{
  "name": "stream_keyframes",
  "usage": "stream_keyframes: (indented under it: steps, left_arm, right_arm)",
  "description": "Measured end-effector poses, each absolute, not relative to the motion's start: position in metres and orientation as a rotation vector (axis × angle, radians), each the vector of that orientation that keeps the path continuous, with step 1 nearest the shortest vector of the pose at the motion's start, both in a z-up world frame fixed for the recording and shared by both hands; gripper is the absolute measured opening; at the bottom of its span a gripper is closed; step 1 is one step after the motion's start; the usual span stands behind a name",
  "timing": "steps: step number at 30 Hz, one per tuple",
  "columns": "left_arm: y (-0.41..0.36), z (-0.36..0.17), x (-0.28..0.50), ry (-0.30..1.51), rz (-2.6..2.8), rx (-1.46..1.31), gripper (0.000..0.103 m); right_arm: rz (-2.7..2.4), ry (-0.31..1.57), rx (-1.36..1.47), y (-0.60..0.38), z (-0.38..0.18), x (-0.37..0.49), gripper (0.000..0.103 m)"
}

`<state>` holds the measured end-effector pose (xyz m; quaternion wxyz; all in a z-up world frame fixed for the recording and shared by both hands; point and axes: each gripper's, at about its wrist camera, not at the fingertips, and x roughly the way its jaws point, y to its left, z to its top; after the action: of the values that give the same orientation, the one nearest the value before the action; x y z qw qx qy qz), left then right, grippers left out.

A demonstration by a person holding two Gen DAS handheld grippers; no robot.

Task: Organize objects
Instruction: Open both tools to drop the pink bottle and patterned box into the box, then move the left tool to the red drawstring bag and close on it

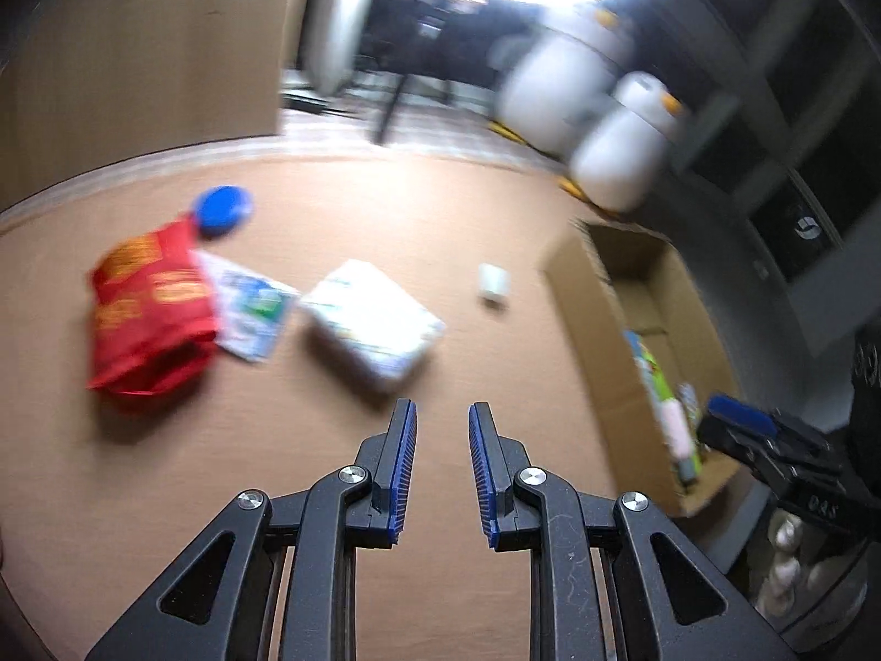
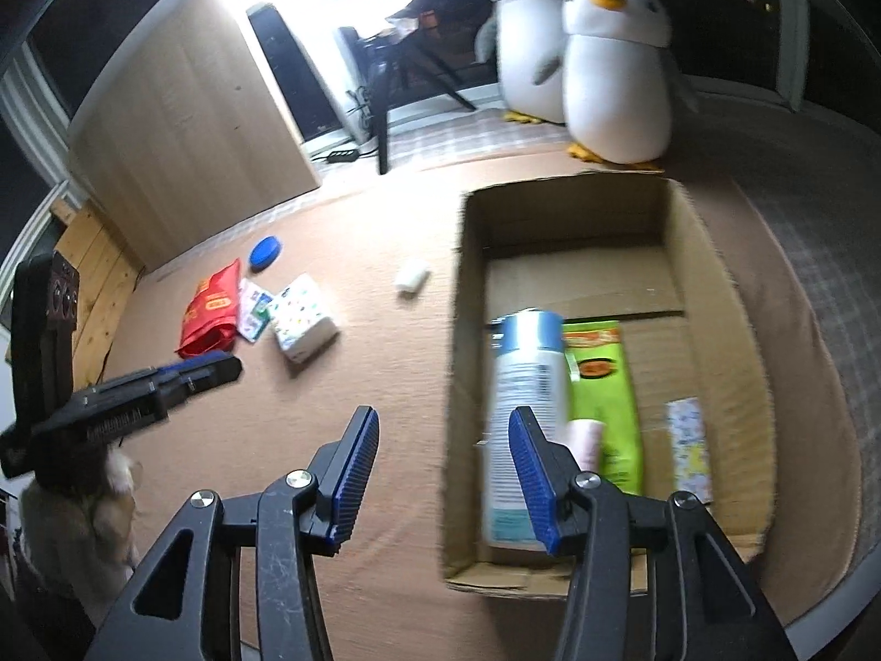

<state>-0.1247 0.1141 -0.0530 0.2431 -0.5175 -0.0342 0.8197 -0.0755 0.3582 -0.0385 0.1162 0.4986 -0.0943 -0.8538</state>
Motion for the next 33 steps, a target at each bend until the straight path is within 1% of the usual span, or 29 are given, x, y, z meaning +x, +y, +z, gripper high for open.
stream_keyframes:
  steps: [1,3,8,10,11,12,14,15,18,25,30,33]
  left_arm:
    - [0.099,-0.052,-0.131,-0.111,2.269,-1.418,0.022]
    - [0.077,-0.05,-0.141,-0.135,2.308,-1.423,0.022]
    - [0.026,-0.049,-0.174,-0.178,2.395,-1.452,0.026]
    - [0.014,-0.049,-0.186,-0.192,2.415,-1.462,0.031]
    - [0.007,-0.05,-0.193,-0.202,2.426,-1.468,0.038]
    - [0.002,-0.051,-0.201,-0.215,2.438,-1.474,0.047]
    - [-0.004,-0.053,-0.215,-0.24,2.454,-1.472,0.057]
    - [-0.005,-0.055,-0.221,-0.236,2.458,-1.479,0.06]
    - [-0.002,-0.063,-0.239,-0.212,2.455,-1.504,0.063]
    - [0.005,-0.081,-0.28,-0.183,2.47,-1.549,0.063]
    - [0.001,-0.094,-0.298,-0.149,2.478,-1.588,0.063]
    - [-0.008,-0.105,-0.304,-0.158,2.486,-1.623,0.062]
  right_arm:
    - [-2.493,-0.271,1.46,0.352,-0.038,-0.076,0.049]
    - [-2.486,-0.265,1.458,0.342,-0.038,-0.077,0.059]
    - [-2.47,-0.269,1.459,0.32,-0.04,-0.078,0.06]
    - [-2.461,-0.269,1.465,0.312,-0.042,-0.077,0.06]
    - [-2.458,-0.269,1.468,0.309,-0.043,-0.076,0.06]
    - [-2.454,-0.271,1.472,0.306,-0.045,-0.075,0.061]
    - [-2.451,-0.28,1.48,0.302,-0.047,-0.073,0.06]
    - [-2.451,-0.289,1.485,0.301,-0.048,-0.073,0.061]
    - [-2.456,-0.32,1.498,0.301,-0.05,-0.071,0.06]
    - [-2.468,-0.323,1.525,0.305,-0.053,-0.065,0.06]
    - [-2.481,-0.342,1.547,0.313,-0.056,-0.063,0.06]
    - [-2.489,-0.349,1.554,0.316,-0.056,-0.063,0.061]
